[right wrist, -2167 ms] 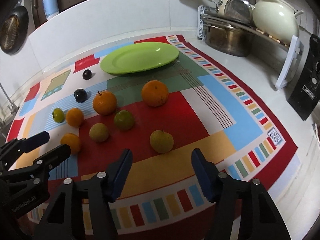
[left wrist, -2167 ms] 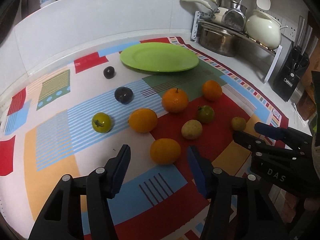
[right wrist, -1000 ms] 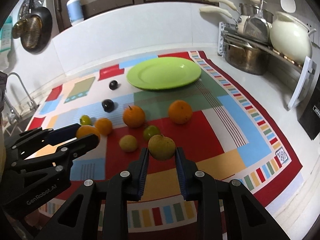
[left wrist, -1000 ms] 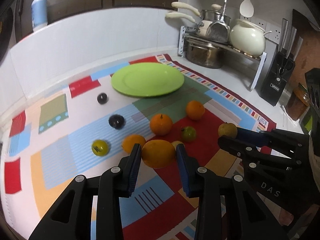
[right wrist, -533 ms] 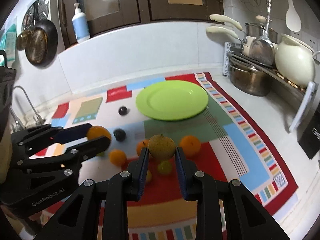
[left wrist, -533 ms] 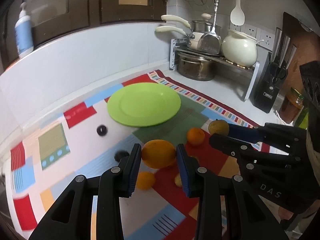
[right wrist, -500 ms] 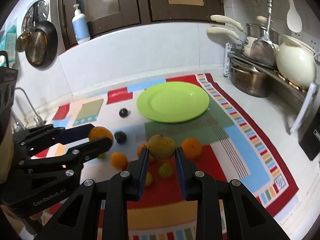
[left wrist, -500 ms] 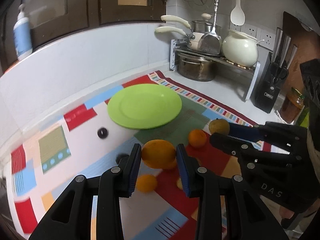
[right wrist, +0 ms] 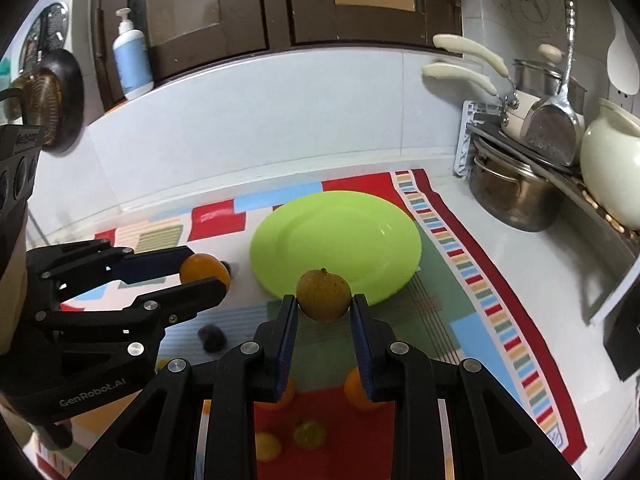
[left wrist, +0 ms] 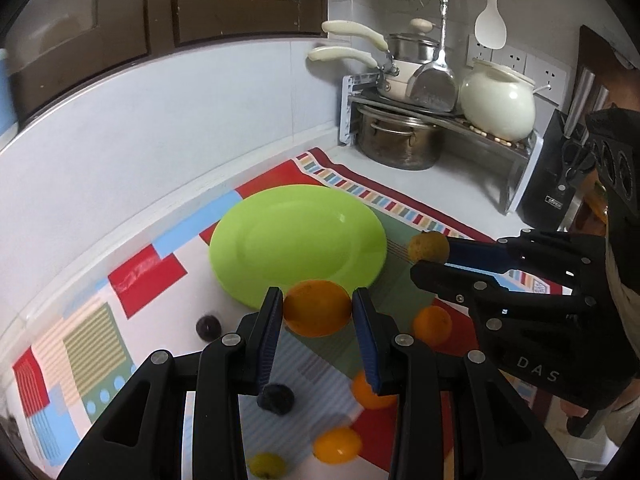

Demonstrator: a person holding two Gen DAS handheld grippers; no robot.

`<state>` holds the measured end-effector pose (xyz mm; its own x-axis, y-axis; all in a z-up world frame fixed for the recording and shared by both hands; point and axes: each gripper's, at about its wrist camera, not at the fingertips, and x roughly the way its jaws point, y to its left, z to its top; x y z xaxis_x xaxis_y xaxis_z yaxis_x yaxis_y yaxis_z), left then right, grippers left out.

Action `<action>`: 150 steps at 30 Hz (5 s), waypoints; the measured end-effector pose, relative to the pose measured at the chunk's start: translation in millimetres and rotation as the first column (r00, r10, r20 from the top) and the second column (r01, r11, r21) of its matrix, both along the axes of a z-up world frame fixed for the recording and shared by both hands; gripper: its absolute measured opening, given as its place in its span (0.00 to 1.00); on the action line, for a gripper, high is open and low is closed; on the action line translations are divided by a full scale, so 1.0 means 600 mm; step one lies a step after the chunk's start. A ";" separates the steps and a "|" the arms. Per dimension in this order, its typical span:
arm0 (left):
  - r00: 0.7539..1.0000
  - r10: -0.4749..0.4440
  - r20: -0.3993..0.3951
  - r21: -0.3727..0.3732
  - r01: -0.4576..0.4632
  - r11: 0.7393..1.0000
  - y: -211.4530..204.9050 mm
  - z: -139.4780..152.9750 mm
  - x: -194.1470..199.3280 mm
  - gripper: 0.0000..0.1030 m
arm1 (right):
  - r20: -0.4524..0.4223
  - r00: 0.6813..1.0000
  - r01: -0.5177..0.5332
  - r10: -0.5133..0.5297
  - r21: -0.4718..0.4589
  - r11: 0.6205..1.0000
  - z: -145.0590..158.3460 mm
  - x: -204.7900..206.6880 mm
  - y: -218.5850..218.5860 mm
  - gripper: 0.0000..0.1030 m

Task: Organize fruits
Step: 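Carry the tangerine with the left gripper onto the green plate while the right gripper places the yellow fruit there, then withdraw both open grippers from the plate back toward the fruits, then grasp a green-yellow fruit with the left gripper while the right gripper grasps a brownish yellow fruit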

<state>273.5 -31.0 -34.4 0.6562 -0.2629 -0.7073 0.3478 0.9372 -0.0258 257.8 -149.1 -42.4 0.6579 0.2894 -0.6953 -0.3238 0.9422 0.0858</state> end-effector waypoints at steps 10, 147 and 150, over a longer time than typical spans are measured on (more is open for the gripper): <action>0.998 -0.017 -0.066 0.004 0.017 1.000 0.010 -0.053 0.084 0.34 | -0.104 0.994 -0.021 0.017 -0.037 0.999 -0.052 0.088 0.021 0.27; 0.997 0.059 -0.045 0.045 -0.057 0.997 0.090 -0.122 -0.168 0.29 | -0.123 0.990 0.059 -0.064 -0.045 0.997 -0.121 -0.151 0.058 0.30; 0.998 0.064 -0.028 0.040 -0.063 0.997 0.088 -0.109 -0.174 0.29 | -0.106 0.993 0.057 -0.061 -0.037 0.998 -0.112 -0.155 0.056 0.30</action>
<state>169.3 21.8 -99.7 0.6498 -0.1929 -0.7352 0.2870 0.9579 0.0023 164.6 -115.5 -109.3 0.5947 0.2277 -0.7711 -0.2583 0.9623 0.0850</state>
